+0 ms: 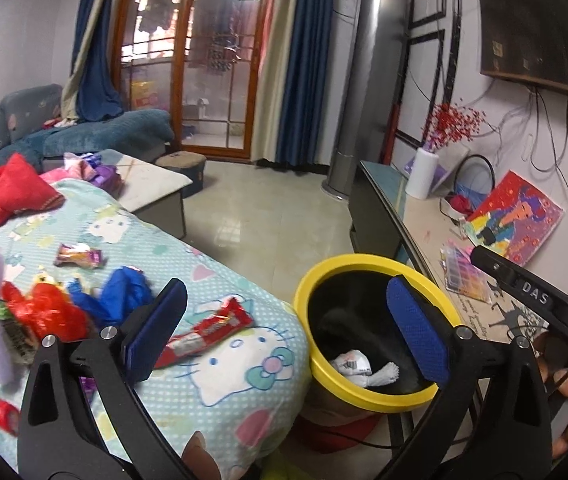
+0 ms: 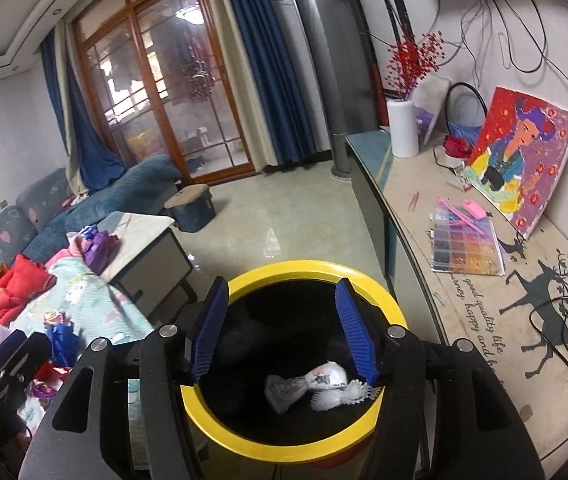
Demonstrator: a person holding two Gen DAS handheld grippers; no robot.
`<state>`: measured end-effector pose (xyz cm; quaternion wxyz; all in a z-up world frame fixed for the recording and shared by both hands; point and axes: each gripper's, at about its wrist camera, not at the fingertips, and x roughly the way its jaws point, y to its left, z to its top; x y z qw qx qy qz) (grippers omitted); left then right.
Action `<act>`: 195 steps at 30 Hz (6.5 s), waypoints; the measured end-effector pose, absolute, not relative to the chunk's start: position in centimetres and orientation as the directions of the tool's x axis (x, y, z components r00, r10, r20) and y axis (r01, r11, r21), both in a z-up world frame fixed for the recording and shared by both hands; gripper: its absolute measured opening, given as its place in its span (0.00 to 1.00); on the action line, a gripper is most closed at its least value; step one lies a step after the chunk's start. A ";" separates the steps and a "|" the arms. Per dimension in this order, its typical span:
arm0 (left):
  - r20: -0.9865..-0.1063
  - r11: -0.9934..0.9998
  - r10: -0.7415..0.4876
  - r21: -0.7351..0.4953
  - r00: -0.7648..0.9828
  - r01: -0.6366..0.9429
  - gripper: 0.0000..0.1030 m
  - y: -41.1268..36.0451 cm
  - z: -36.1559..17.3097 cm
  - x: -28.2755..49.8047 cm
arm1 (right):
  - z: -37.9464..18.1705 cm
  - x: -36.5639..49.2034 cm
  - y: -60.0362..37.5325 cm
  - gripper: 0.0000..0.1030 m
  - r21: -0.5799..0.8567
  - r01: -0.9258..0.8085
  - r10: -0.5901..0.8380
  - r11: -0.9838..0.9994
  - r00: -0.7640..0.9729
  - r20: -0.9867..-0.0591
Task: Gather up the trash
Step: 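Move both open tools back over the candy wrappers on the bed, then grasp the lavender foam net with left tool while right tool grasps purple wrapper, then carry the purple wrapper over the bin with right tool while left tool carries the net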
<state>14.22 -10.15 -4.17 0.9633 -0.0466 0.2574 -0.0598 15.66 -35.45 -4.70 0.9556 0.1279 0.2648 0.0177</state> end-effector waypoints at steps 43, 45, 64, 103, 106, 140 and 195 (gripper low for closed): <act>-0.448 0.939 0.210 -0.155 0.869 -0.307 0.89 4.2 -0.9 8.7 | -1.2 10.9 -18.6 0.62 0.151 -0.511 0.520 0.846 0.728 -0.448; -0.451 0.934 0.223 -0.156 0.864 -0.322 0.89 4.8 -1.0 8.7 | -1.4 10.8 -17.3 0.62 0.137 -0.549 0.544 0.825 0.703 -0.459; -0.542 0.863 0.275 -0.224 0.794 -0.452 0.89 12.8 -3.6 9.6 | -6.7 12.3 -8.0 0.50 0.084 -0.735 0.598 0.673 0.474 -0.647; -0.499 0.823 0.099 -0.446 0.861 -0.352 0.20 15.5 -3.1 9.1 | -8.0 12.2 -8.5 0.11 0.252 -0.758 0.636 0.602 0.265 -0.725; -0.491 0.832 0.089 -0.443 0.867 -0.336 0.20 15.1 -2.7 9.0 | -8.2 11.9 -8.6 0.11 0.241 -0.754 0.603 0.611 0.245 -0.759; -0.398 0.921 -0.188 -0.389 0.898 0.021 0.19 2.5 1.9 8.3 | -3.3 14.5 -21.9 0.11 0.320 -0.504 0.575 0.802 0.509 -0.640; -0.653 0.897 -0.427 -0.217 0.626 0.385 0.19 -17.6 -8.1 16.0 | -8.8 21.1 -38.8 0.11 0.328 0.003 0.227 0.945 0.715 -0.661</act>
